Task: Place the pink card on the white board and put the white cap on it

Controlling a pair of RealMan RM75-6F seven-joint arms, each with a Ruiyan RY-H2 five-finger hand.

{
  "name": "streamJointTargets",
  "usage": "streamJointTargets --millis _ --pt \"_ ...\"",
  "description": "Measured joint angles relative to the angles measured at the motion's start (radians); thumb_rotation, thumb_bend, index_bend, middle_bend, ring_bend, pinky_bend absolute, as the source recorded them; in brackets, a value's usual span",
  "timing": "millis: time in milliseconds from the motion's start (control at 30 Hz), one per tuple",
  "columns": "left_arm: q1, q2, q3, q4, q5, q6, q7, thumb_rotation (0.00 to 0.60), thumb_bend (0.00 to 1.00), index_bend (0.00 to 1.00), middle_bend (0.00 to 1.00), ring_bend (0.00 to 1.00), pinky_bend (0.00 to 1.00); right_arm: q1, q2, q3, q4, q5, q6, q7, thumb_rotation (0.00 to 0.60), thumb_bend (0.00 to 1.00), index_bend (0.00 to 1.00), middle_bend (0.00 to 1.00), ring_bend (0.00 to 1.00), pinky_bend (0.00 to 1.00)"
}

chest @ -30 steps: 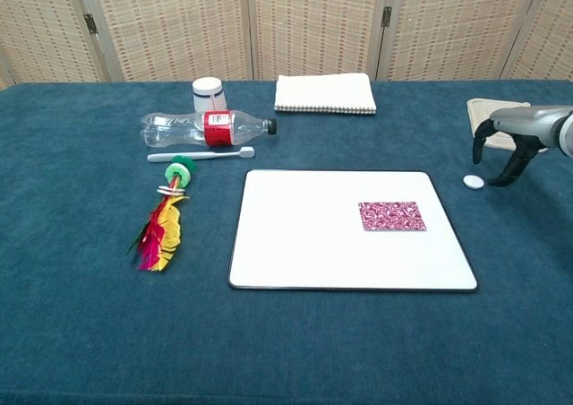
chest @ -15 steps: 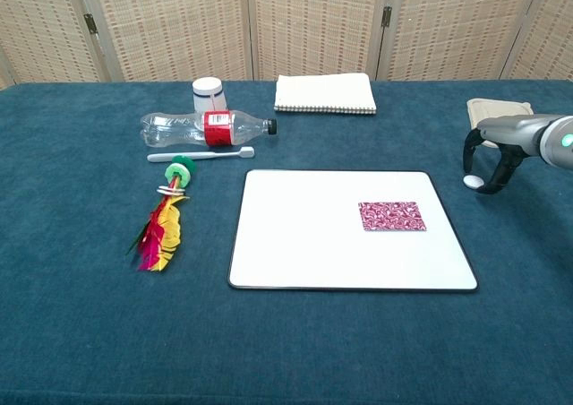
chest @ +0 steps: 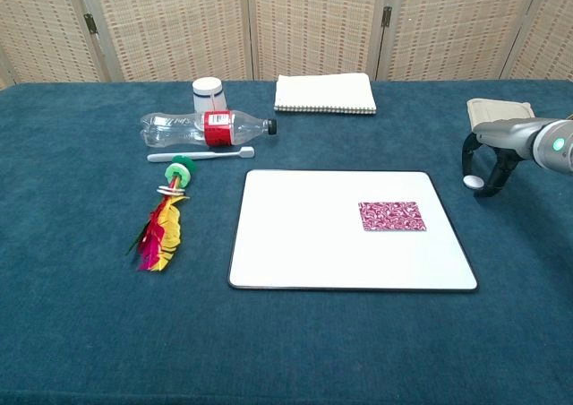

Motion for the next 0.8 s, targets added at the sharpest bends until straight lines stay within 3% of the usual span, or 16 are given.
streamJointTargets --millis 467,667,800 --pt "0.002 -0.002 -0.004 0.013 -0.002 0.006 -0.013 0.6 0.25 0.09 0.03 0.02 0.18 0.011 -0.012 0.013 0.003 0.003 0.011 -0.014 0.6 0.26 0.52 0.13 0.0 0.0" --pt "0.003 -0.002 -0.001 0.01 0.009 0.011 -0.013 0.6 0.25 0.09 0.03 0.02 0.18 0.005 0.035 0.022 -0.115 -0.016 0.075 -0.022 0.6 0.26 0.52 0.13 0.0 0.0" --pt "-0.001 -0.006 0.0 0.016 0.013 0.007 -0.012 0.6 0.25 0.09 0.03 0.02 0.18 -0.001 0.082 0.028 -0.252 -0.036 0.136 -0.031 0.6 0.26 0.52 0.13 0.0 0.0"
